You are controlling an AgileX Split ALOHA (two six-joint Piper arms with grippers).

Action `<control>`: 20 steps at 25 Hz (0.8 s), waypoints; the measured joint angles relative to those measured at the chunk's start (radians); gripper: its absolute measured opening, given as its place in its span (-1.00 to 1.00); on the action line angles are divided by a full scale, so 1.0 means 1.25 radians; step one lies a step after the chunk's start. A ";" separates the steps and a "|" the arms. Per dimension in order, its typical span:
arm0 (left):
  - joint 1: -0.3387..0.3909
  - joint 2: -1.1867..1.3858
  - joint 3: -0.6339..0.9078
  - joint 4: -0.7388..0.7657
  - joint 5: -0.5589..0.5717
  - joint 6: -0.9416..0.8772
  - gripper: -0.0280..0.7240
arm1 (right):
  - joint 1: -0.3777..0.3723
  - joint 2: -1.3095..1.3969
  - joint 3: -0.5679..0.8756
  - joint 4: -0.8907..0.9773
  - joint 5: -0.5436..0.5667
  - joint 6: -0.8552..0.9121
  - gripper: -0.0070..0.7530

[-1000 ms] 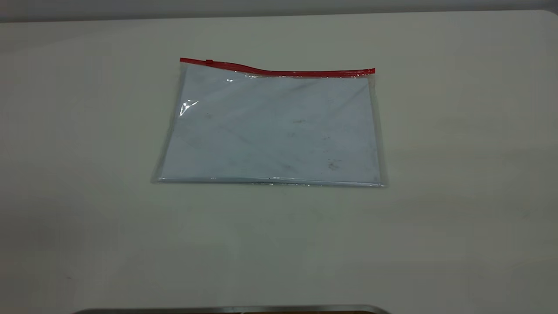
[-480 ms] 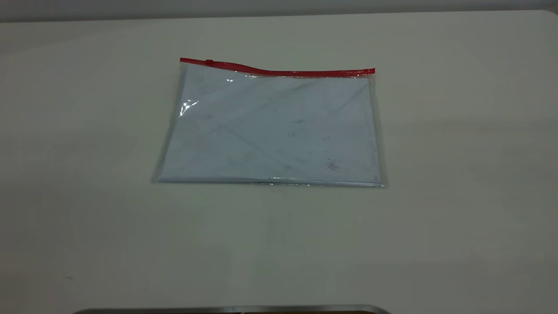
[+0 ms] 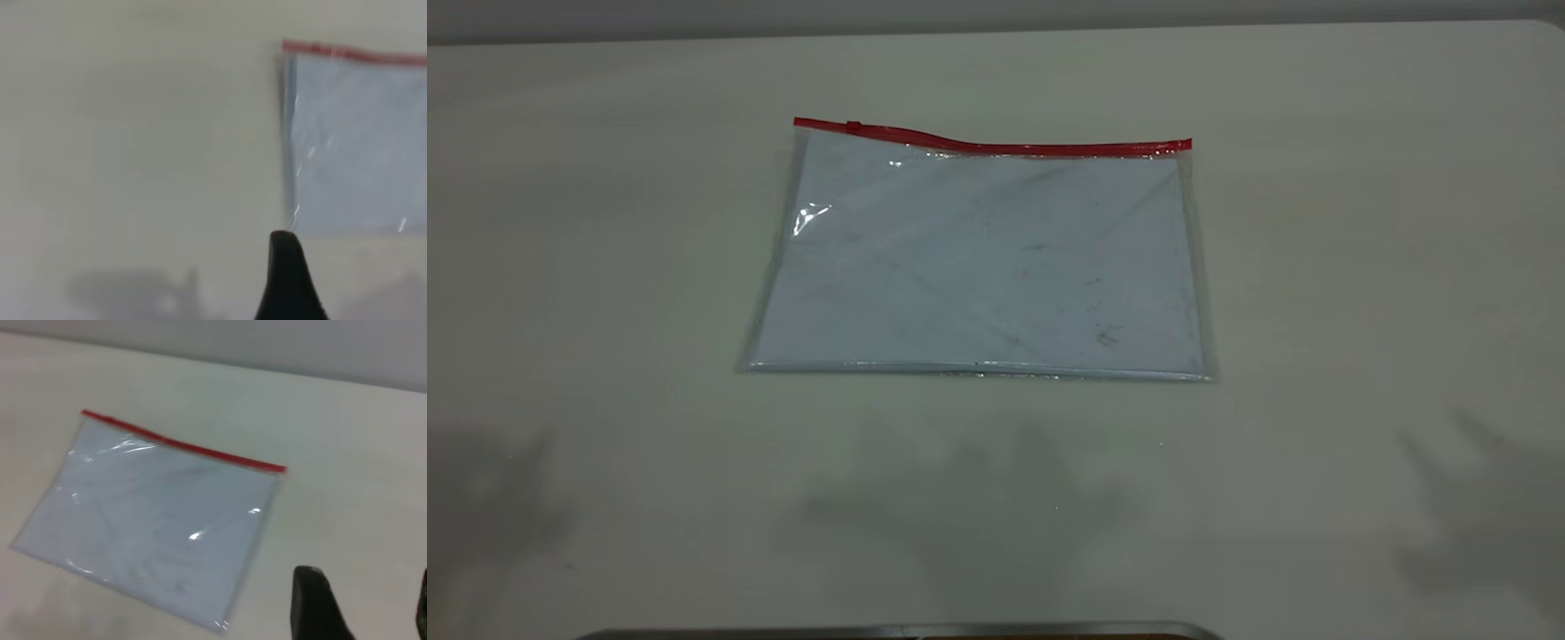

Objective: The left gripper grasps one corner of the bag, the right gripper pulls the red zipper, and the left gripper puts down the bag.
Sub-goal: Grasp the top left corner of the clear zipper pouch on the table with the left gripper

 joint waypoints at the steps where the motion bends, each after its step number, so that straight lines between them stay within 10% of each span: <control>1: 0.000 0.039 -0.003 -0.023 -0.042 0.005 0.57 | 0.000 0.050 -0.022 0.038 0.000 -0.054 0.10; 11: 0.000 0.425 -0.182 -0.153 -0.128 0.264 0.57 | 0.005 0.497 -0.251 0.426 0.089 -0.419 0.11; 20: 0.000 0.772 -0.434 -0.348 -0.106 0.520 0.57 | 0.124 0.767 -0.436 0.473 0.088 -0.484 0.11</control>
